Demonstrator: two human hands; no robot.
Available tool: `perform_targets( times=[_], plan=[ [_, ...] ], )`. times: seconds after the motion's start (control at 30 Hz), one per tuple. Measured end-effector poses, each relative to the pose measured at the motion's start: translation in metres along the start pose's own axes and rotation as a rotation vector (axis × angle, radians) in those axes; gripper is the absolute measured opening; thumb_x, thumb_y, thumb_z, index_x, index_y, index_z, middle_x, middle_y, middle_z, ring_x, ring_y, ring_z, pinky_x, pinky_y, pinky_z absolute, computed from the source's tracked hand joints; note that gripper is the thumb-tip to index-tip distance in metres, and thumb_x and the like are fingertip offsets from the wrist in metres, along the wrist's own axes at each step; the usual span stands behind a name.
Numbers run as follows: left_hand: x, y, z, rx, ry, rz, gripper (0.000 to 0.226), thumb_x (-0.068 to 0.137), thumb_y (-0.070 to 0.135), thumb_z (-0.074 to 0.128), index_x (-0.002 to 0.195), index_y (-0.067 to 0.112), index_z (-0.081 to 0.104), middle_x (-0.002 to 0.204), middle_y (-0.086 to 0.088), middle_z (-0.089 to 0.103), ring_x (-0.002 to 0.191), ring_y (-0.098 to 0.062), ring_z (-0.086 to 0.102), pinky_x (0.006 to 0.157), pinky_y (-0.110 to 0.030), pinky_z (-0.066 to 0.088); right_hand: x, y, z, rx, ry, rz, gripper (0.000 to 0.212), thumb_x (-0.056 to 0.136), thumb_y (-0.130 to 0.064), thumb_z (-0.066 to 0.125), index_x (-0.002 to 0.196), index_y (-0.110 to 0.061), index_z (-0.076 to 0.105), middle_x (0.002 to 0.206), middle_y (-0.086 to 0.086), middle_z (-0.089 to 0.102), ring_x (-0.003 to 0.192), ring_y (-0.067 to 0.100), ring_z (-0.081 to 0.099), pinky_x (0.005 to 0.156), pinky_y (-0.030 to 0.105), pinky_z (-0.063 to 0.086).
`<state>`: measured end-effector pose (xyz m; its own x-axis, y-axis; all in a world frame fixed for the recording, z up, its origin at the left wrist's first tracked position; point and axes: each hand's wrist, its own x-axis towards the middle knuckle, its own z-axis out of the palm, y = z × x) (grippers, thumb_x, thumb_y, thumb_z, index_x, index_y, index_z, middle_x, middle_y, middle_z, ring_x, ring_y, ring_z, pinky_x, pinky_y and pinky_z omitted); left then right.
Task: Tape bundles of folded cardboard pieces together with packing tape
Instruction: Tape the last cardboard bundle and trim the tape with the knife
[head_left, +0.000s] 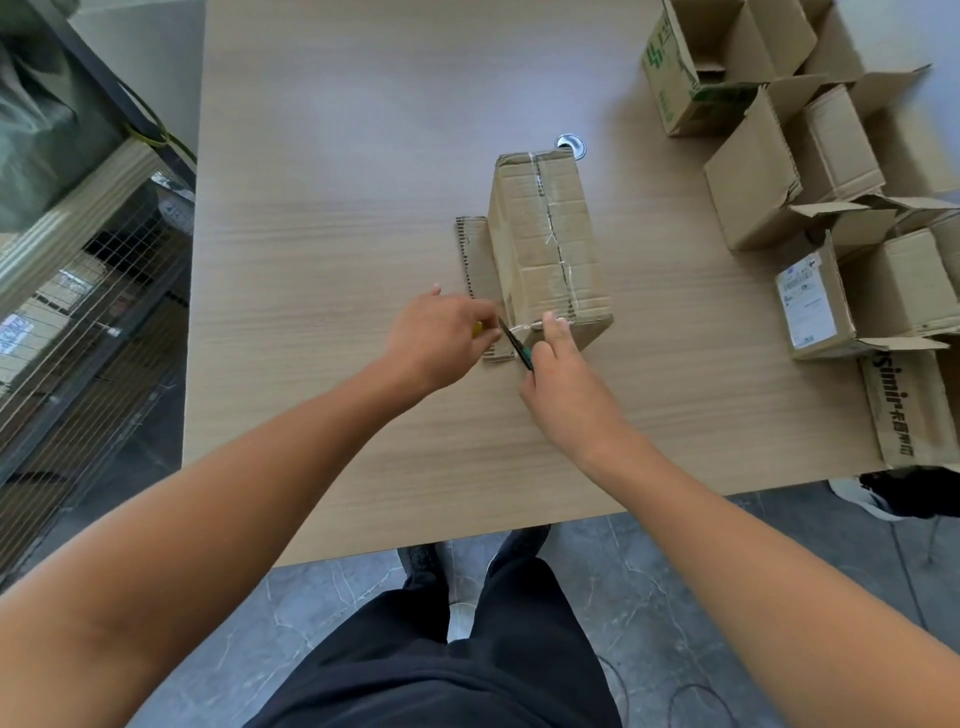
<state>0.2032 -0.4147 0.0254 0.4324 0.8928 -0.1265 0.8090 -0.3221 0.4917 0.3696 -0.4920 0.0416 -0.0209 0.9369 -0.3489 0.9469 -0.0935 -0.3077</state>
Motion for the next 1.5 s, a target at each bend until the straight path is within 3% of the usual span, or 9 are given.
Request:
perform_targets(
  times=[0.27, 0.33, 0.4, 0.47, 0.67, 0.9, 1.17, 1.37, 1.5],
  plan=[
    [-0.023, -0.002, 0.012, 0.07, 0.235, 0.009, 0.018, 0.101, 0.033, 0.055, 0.097, 0.021, 0.068, 0.09, 0.0, 0.067, 0.09, -0.024, 0.064, 0.115, -0.042, 0.031, 0.012, 0.006, -0.01, -0.034, -0.181, -0.054, 0.002, 0.1, -0.012, 0.048, 0.1, -0.014, 0.05, 0.169, 0.001, -0.019, 0.157, 0.021, 0.01, 0.115, 0.04, 0.035],
    [-0.016, -0.016, -0.005, 0.016, 0.387, -0.16, 0.022, 0.1, 0.035, 0.054, 0.095, 0.018, 0.067, 0.091, -0.008, 0.068, 0.09, -0.034, 0.062, 0.091, -0.044, 0.045, 0.007, 0.019, -0.012, -0.123, -0.267, 0.01, 0.013, 0.099, -0.019, 0.054, 0.1, -0.01, 0.064, 0.162, -0.006, -0.039, 0.119, 0.029, 0.054, 0.092, 0.039, 0.045],
    [-0.003, -0.037, -0.028, -0.033, 0.525, -0.261, 0.024, 0.098, 0.039, 0.053, 0.098, 0.018, 0.065, 0.096, -0.011, 0.068, 0.091, -0.037, 0.061, 0.079, -0.045, 0.045, 0.003, 0.026, -0.015, -0.154, -0.28, -0.02, 0.02, 0.099, -0.028, 0.056, 0.082, -0.019, 0.06, 0.159, -0.013, -0.041, 0.079, 0.024, 0.052, 0.072, 0.034, 0.039],
    [0.011, -0.05, -0.043, 0.002, 0.481, -0.217, 0.029, 0.098, 0.047, 0.051, 0.102, 0.021, 0.062, 0.102, -0.008, 0.065, 0.092, -0.037, 0.06, 0.079, -0.044, 0.044, 0.003, 0.025, -0.019, -0.076, -0.257, -0.103, 0.03, 0.099, -0.036, 0.054, 0.071, -0.027, 0.047, 0.164, -0.019, -0.029, 0.07, 0.021, 0.051, 0.064, 0.034, 0.034],
    [0.093, -0.046, -0.081, 0.141, -0.009, 0.034, 0.026, 0.082, 0.058, 0.071, 0.096, 0.036, 0.065, 0.14, 0.0, 0.047, 0.109, -0.027, 0.061, 0.092, -0.039, 0.045, 0.0, 0.038, -0.027, 0.162, 0.014, -0.309, 0.024, 0.1, -0.024, 0.056, 0.081, -0.012, 0.048, 0.169, -0.009, 0.019, 0.095, 0.03, 0.063, 0.072, 0.042, 0.047],
    [0.162, -0.009, -0.096, 0.358, -0.268, 0.338, 0.023, 0.077, 0.063, 0.071, 0.081, 0.044, 0.059, 0.161, 0.013, 0.031, 0.118, -0.02, 0.06, 0.088, -0.029, 0.039, 0.01, 0.022, -0.01, 0.51, 0.532, 0.12, 0.017, 0.101, -0.018, 0.053, 0.097, -0.005, 0.062, 0.125, 0.007, 0.053, 0.117, 0.02, 0.048, 0.1, 0.029, 0.037],
    [0.178, -0.017, -0.094, 0.314, -0.252, 0.131, 0.024, 0.087, 0.055, 0.066, 0.089, 0.031, 0.07, 0.153, 0.0, 0.039, 0.123, -0.02, 0.056, 0.102, -0.035, 0.042, 0.02, 0.005, -0.011, 0.575, 0.395, 0.212, 0.045, 0.105, -0.03, 0.041, 0.14, -0.004, 0.053, 0.152, 0.01, 0.049, 0.142, 0.024, 0.039, 0.119, 0.037, 0.032],
    [0.071, -0.017, -0.056, 0.135, -0.182, -0.047, 0.022, 0.087, 0.056, 0.066, 0.087, 0.035, 0.072, 0.123, -0.01, 0.049, 0.122, -0.022, 0.052, 0.103, -0.042, 0.046, 0.047, 0.055, -0.043, 0.262, 0.278, 0.346, 0.044, 0.106, -0.035, 0.038, 0.121, -0.002, 0.062, 0.155, 0.015, 0.042, 0.147, 0.034, 0.024, 0.114, 0.051, 0.029],
    [-0.02, 0.024, -0.012, -0.007, -0.197, 0.023, 0.035, 0.087, 0.061, 0.062, 0.082, 0.028, 0.073, 0.107, 0.002, 0.054, 0.093, -0.021, 0.063, 0.087, -0.039, 0.053, 0.078, 0.082, -0.073, 0.167, 0.217, 0.233, 0.042, 0.105, -0.037, 0.038, 0.124, -0.006, 0.059, 0.149, 0.011, 0.046, 0.14, 0.033, 0.03, 0.108, 0.052, 0.027]
  ],
)
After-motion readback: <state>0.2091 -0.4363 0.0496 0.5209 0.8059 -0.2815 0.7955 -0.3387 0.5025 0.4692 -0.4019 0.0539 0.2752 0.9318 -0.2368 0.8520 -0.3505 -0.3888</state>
